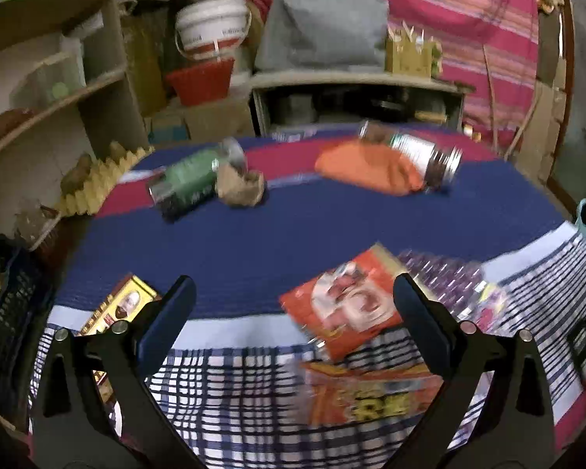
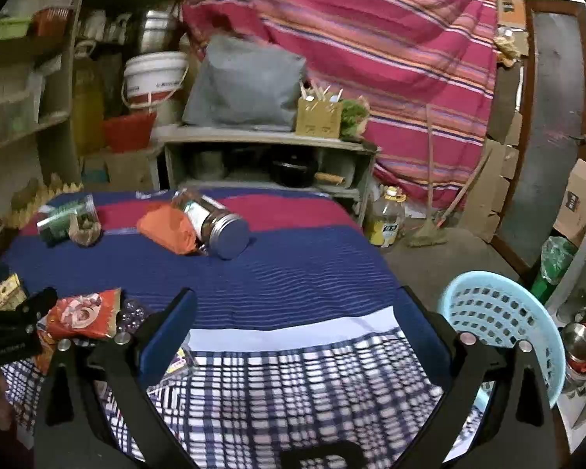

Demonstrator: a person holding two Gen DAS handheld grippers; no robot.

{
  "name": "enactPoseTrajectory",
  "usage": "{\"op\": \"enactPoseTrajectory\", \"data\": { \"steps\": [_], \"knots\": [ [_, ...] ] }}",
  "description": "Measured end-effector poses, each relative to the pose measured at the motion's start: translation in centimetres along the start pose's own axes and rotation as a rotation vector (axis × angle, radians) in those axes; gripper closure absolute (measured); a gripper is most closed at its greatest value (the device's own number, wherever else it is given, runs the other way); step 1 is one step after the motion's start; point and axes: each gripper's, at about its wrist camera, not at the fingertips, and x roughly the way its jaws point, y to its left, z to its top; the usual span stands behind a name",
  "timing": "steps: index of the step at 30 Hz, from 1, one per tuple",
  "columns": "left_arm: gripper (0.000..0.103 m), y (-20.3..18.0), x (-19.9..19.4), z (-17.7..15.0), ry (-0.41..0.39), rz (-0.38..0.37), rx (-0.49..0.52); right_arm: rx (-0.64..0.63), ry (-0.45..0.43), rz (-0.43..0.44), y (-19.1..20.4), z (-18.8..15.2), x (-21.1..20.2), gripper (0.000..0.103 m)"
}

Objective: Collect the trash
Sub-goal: 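Grasp the red snack bag on the table with the left tool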

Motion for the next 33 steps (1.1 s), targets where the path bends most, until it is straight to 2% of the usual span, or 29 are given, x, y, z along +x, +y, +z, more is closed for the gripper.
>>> {"op": "enactPoseTrajectory", "data": {
  "steps": [7, 12, 16, 21, 23, 24, 27, 32, 33],
  "knots": [
    [0.006, -0.2, 2.5, -0.7, 0.072, -0.087, -0.004, 0.022, 0.061, 0.019, 0.2, -0.9, 3.0, 0.005],
    [0.006, -2.8, 2.5, -1.3, 0.077, -0.079, 0.115, 0.01, 0.071, 0.021, 0.2, -0.9, 3.5, 0.005],
    [0.008, -3.5, 3.0, -1.6, 0.098, -0.082, 0.158, -0.002, 0.083, 0.019, 0.0, -1.1, 3.7, 0.005],
    [0.027, -2.9, 3.9, -1.4, 0.138, -0.113, 0.137, 0.016, 0.093, 0.041, -0.2, -1.2, 3.5, 0.005],
    [0.04, -2.7, 4.0, -1.3, 0.15, -0.132, 0.118, 0.012, 0.098, 0.048, 0.0, -1.4, 3.4, 0.005],
    [0.042, -2.6, 4.0, -1.3, 0.151, -0.145, 0.11, 0.008, 0.1, 0.052, 0.2, -1.4, 3.4, 0.005],
    [0.055, -2.8, 3.6, -1.2, 0.137, -0.162, 0.112, -0.01, 0.104, 0.062, 0.8, -1.6, 3.2, 0.005],
    [0.088, -3.4, 3.2, -1.1, 0.113, -0.165, 0.137, -0.038, 0.103, 0.065, 1.4, -1.8, 2.9, 0.005],
    [0.09, -3.5, 3.1, -1.0, 0.107, -0.16, 0.144, -0.038, 0.103, 0.067, 1.4, -1.8, 2.8, 0.005]
  ]
}}
